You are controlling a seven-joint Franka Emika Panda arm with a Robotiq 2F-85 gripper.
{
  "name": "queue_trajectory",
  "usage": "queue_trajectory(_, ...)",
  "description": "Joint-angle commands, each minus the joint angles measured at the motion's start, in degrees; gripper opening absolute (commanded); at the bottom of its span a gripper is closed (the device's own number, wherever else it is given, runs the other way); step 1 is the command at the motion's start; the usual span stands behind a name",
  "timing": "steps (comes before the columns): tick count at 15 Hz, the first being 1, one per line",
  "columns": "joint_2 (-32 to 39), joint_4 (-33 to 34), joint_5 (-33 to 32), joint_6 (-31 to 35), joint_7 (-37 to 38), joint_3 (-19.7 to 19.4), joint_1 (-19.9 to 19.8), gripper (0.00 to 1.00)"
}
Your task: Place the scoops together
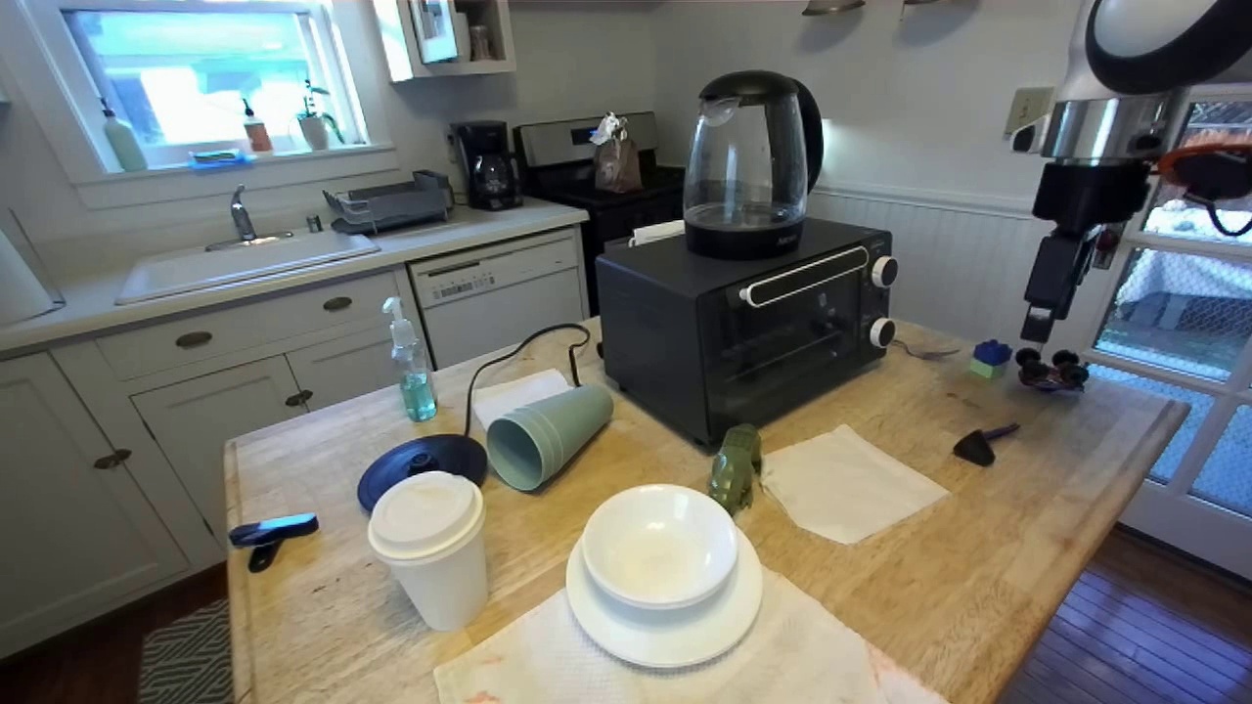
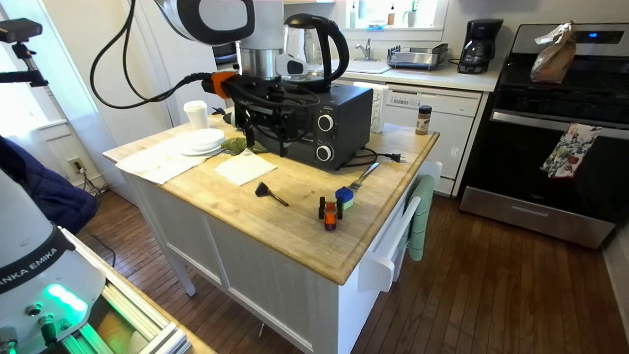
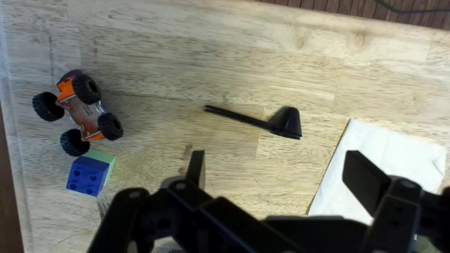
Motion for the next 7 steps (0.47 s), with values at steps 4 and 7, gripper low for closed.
queue_trajectory(4, -3.67, -0.06, -0.17, -3.16, -0.5, -2.29, 0.53, 1.0)
queue_trajectory(7, -4.74, -0.38, -0.19, -3.66, -0.7, -2.58, 0.56, 1.0)
